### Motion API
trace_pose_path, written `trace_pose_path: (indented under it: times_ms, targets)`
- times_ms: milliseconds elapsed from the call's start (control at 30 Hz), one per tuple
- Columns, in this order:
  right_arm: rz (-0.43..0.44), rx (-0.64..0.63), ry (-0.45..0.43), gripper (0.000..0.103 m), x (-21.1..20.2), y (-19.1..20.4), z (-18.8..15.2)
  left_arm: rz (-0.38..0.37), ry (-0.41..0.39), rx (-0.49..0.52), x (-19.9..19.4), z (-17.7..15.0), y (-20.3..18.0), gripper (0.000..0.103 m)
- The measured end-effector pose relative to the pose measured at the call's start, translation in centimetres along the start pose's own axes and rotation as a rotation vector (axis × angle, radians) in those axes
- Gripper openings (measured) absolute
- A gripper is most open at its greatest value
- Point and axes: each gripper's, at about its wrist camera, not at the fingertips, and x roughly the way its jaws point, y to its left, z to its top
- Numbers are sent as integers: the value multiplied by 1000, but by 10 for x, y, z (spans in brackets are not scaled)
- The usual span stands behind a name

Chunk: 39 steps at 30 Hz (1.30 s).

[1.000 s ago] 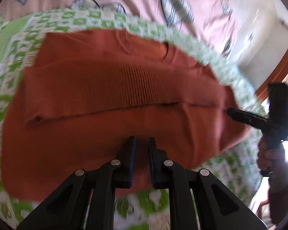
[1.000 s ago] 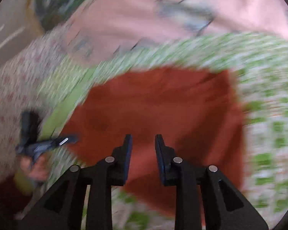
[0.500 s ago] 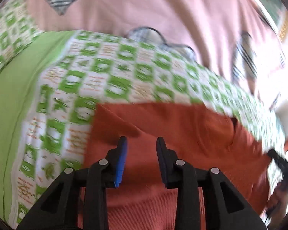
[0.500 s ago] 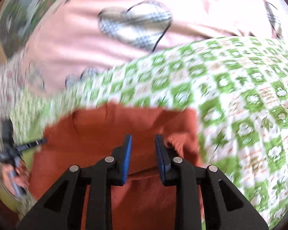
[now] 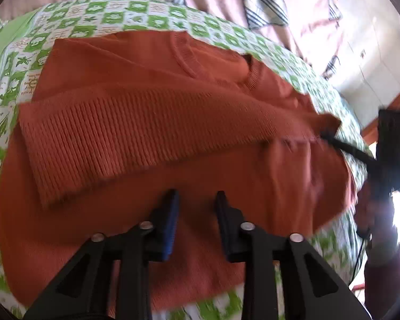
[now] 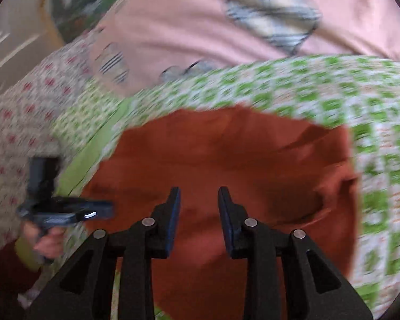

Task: Fold small clothes
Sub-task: 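Open both grippers and withdraw from the folded sweater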

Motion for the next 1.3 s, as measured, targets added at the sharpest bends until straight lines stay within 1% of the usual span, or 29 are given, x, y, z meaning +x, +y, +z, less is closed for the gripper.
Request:
trace_pose_path:
  times_ms: [33,100,133,167,200,233,267,300,333,367,400,433,467,500,567,600,700,800,933,1033,1100,1133,1200,1300]
  targets:
    - [-16,-33,47,31,9,4,-4,1,-5,-13,0,7,4,26]
    - [-95,-75,132,31,25,2,-8,38,-24,-33,2,30,12,26]
    - [-170,-80,159,31,32,-4,-7,65,-41,-36,3,42,13,26]
    - [-247,-77,161,31,35,-12,-3,88,-60,-36,4,54,15,26]
    - [-278,-63,142,30,34,-19,1,124,-91,-43,5,72,19,26]
    - [-299,-32,104,30,32,-28,8,141,-107,-49,5,83,22,26]
    - [-355,27,42,30,26,-41,21,168,-142,-68,3,99,27,26]
    - [-385,64,0,30,20,-49,28,174,-170,-88,-1,109,30,27]
    - [-401,121,-67,30,10,-61,37,178,-196,-110,-5,119,34,28]
    - [-405,166,-110,31,2,-68,42,179,-217,-130,-12,128,41,31]
    - [-406,219,-149,31,-7,-76,45,174,-236,-149,-19,131,44,37]
    - [-392,259,-172,31,-14,-81,47,167,-250,-160,-22,135,43,41]
    - [-370,278,-181,31,-19,-82,47,152,-277,-173,-33,131,47,46]
    - [-348,284,-187,31,-24,-81,45,153,-289,-173,-41,125,48,48]
    - [-331,263,-187,31,-33,-70,35,165,-299,-167,-49,111,45,49]
    - [-320,258,-185,32,-36,-65,30,164,-300,-175,-56,94,46,49]
    - [-262,258,-175,33,-41,-50,8,117,-286,-201,-70,48,43,49]
    - [-218,266,-154,38,-44,-30,-18,90,-265,-234,-77,-8,38,49]
    - [-170,293,-142,41,-47,-11,-51,96,-260,-269,-80,-61,31,49]
    - [-148,309,-152,41,-51,2,-70,101,-286,-309,-91,-95,33,54]
    - [-140,324,-166,43,-55,9,-82,94,-306,-348,-95,-111,36,62]
    - [-137,335,-172,45,-57,12,-87,91,-312,-365,-95,-116,39,63]
    - [-117,354,-175,47,-59,18,-98,82,-305,-404,-90,-123,45,64]
    - [-108,347,-149,47,-56,27,-107,66,-286,-439,-80,-124,52,64]
